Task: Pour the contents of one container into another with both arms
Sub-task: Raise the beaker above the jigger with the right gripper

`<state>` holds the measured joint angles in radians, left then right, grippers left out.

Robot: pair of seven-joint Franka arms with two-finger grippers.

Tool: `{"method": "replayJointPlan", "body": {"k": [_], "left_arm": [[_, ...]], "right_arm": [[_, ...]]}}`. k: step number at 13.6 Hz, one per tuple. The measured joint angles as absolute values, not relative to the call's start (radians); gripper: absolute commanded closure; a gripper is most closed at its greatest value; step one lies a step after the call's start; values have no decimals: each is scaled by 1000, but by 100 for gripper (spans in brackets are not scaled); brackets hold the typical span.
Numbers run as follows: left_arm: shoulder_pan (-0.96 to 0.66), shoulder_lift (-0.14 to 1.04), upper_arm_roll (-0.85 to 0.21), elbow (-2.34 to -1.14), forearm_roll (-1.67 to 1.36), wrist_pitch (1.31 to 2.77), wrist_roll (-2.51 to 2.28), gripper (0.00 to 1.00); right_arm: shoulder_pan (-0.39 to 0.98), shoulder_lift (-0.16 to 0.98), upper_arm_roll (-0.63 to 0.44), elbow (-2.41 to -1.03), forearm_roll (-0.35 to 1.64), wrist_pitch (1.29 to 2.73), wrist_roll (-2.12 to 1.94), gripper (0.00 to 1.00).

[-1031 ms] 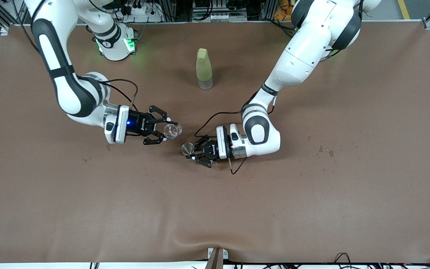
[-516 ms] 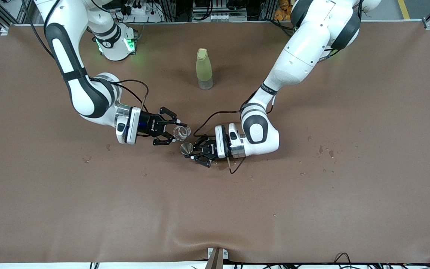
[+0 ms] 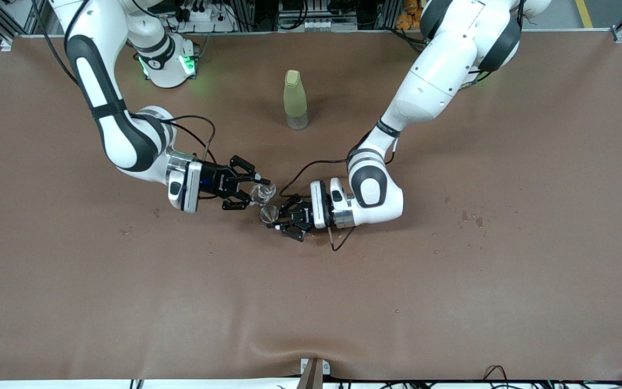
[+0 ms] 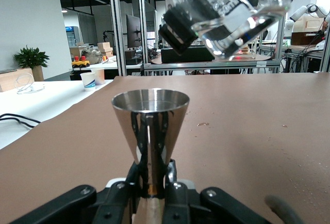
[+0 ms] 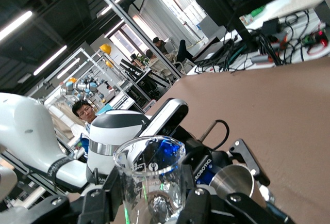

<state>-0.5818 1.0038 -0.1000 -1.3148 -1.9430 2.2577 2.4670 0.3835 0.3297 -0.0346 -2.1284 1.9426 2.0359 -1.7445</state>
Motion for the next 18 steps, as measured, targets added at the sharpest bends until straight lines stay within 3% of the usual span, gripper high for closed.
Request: {"method": "replayJointPlan", "body": {"k": [18], "left_arm": [[-587,1005,-100,-1315,-1968,2259,2467,100]], "right_arm": [[393,346,-32,-2128,1943,2034,-1373,95]]}}
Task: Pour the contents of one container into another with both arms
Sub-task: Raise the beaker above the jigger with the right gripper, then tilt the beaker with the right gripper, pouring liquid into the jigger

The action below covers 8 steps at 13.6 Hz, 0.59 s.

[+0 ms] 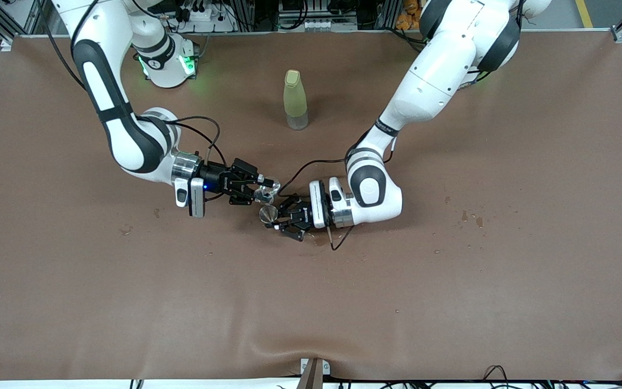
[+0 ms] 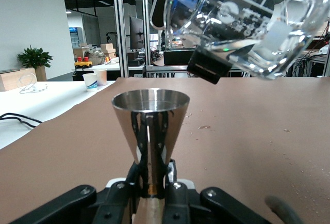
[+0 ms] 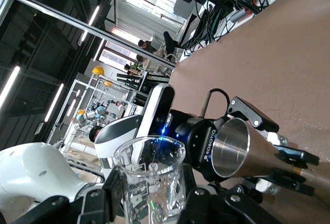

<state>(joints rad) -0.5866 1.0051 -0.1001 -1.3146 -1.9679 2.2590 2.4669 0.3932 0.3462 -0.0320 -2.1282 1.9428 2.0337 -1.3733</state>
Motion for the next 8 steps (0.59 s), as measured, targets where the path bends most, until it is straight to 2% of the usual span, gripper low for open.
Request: {"method": "replayJointPlan", "body": {"k": [8], "left_arm": [[-587,1005,-100,-1314,-1968,2259,2467,100]], "right_arm": [[393,346,-33,-2111,1968,2039,-1220,95]]}}
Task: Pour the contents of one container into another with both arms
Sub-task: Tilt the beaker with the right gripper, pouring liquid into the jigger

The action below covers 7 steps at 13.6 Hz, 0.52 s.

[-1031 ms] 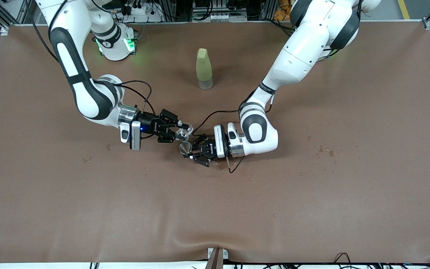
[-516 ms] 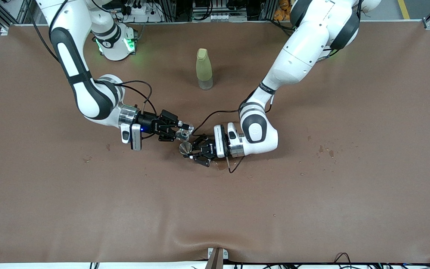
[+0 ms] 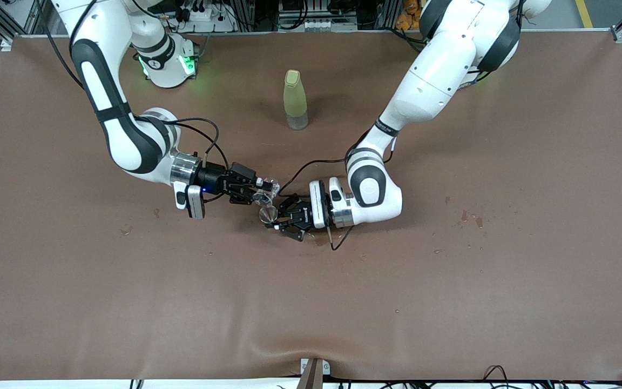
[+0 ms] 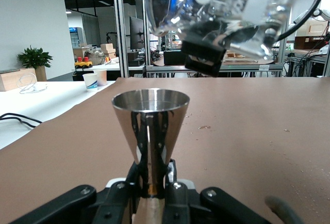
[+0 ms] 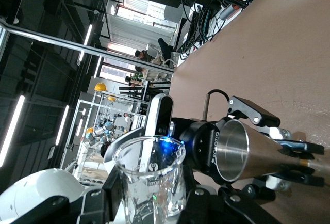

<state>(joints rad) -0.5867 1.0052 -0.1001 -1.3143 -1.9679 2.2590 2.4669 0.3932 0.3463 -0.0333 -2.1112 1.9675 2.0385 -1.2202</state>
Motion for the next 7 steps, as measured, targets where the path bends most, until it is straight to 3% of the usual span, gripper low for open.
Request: {"method": "replayJointPlan", "body": {"k": [7], "left_arm": [[-587,1006,-100,-1314,-1968,2260,2467,100]], "right_arm": [[393,348,-34,-2105,1970,2044,-1144,94]]}}
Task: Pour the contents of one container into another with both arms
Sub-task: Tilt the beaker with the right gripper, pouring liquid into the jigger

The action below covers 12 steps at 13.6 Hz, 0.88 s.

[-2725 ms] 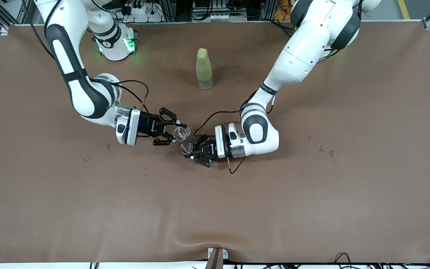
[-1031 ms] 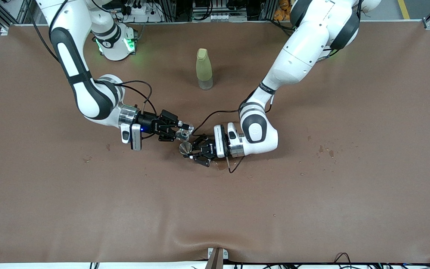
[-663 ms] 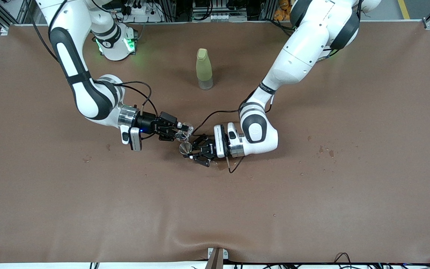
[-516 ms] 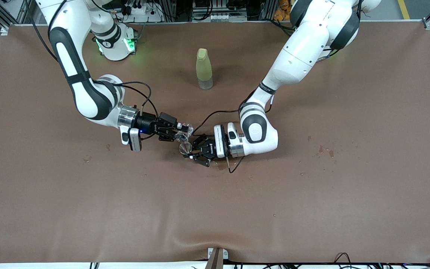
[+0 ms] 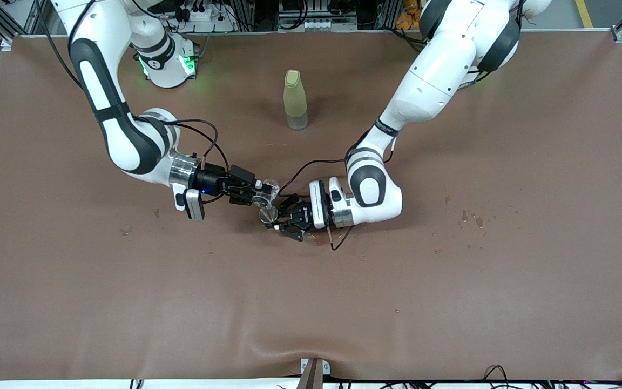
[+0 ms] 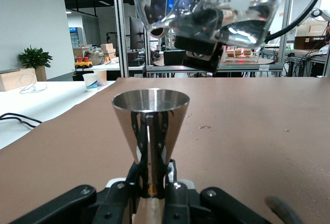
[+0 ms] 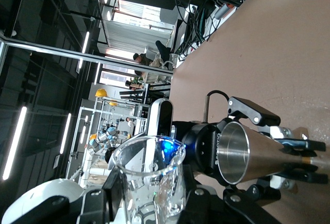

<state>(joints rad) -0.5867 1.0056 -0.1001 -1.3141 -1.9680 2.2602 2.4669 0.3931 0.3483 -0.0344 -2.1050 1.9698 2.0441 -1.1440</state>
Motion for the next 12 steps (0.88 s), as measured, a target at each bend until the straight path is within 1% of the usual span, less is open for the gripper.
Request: {"method": "replayJointPlan", "body": {"k": [12], "left_arm": [[-597,1006,-100,-1314,-1968,2279,2467,100]], "right_arm": [[393,380,-36,-2098,2020,2046,-973,95]]}}
